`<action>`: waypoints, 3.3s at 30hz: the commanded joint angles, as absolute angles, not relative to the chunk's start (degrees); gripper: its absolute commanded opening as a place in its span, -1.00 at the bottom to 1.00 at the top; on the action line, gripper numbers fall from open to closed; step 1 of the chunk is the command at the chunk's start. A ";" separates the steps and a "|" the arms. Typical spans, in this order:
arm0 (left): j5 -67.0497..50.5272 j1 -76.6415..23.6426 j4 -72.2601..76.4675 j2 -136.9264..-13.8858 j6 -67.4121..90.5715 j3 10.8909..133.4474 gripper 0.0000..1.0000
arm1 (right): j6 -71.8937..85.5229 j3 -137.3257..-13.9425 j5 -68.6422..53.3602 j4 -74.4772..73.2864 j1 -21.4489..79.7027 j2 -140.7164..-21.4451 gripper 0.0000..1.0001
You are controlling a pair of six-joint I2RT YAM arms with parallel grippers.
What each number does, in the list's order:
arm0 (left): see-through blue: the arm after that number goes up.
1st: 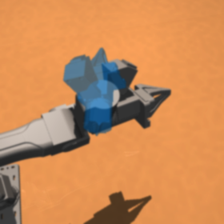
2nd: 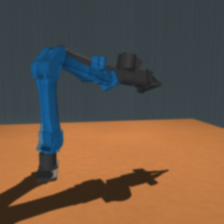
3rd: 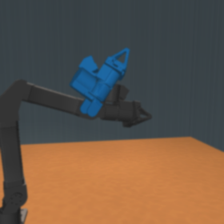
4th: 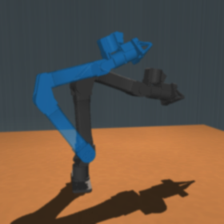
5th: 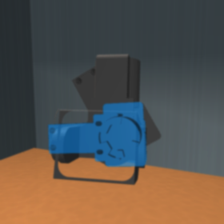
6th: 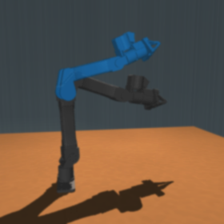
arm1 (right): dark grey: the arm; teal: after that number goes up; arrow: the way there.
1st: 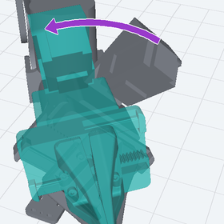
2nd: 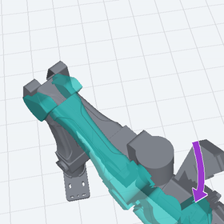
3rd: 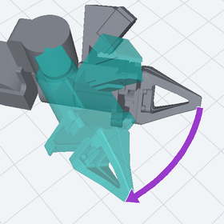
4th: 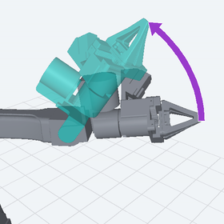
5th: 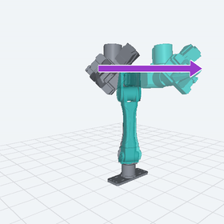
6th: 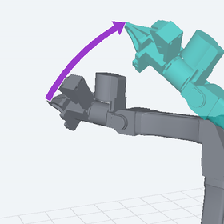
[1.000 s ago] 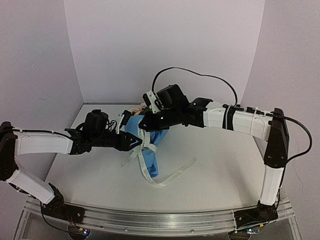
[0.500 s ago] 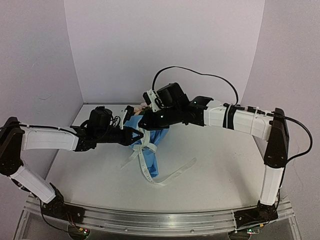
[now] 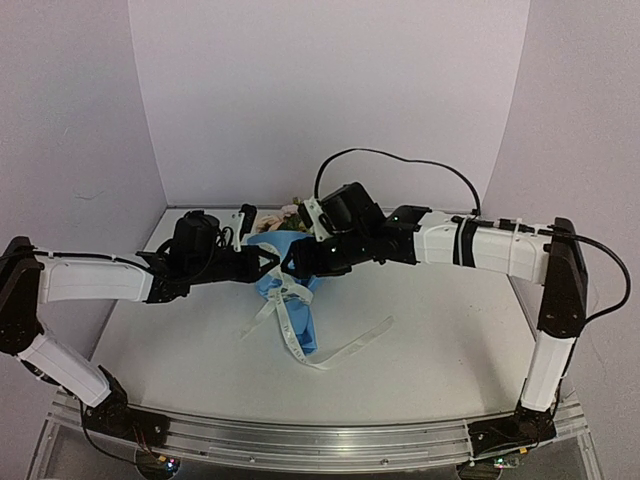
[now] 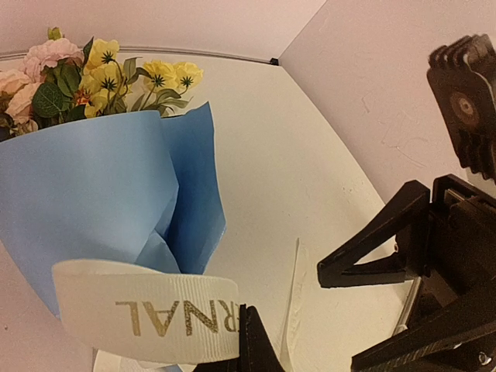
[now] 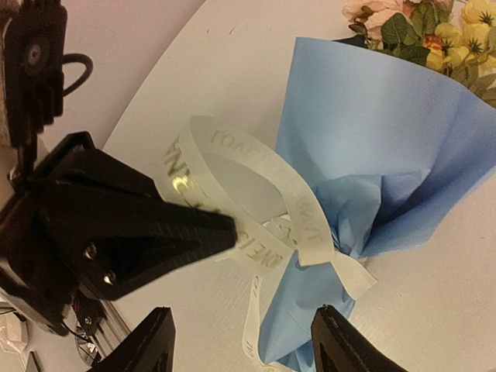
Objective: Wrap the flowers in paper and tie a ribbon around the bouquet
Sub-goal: Cross the half-tied ribbon over the folded bouquet.
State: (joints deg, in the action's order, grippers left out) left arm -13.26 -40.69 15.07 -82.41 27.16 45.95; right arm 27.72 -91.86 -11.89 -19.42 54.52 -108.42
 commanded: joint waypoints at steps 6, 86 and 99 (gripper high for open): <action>-12.31 -38.31 13.74 -80.87 31.55 48.17 -1.00 | 28.30 -85.43 -11.20 -13.73 55.92 -105.93 0.09; -18.47 -32.09 13.33 -81.36 33.14 48.14 -0.99 | 35.32 -75.82 -27.64 -4.67 58.97 -112.10 -0.59; -19.47 -31.82 13.11 -81.07 32.65 47.43 -1.00 | 35.92 -77.32 -23.94 -8.62 58.62 -108.19 -0.93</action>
State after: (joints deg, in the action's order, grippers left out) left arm -18.39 -32.18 12.38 -82.35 33.06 46.09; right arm 36.07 -76.05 -26.48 -6.69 58.59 -112.60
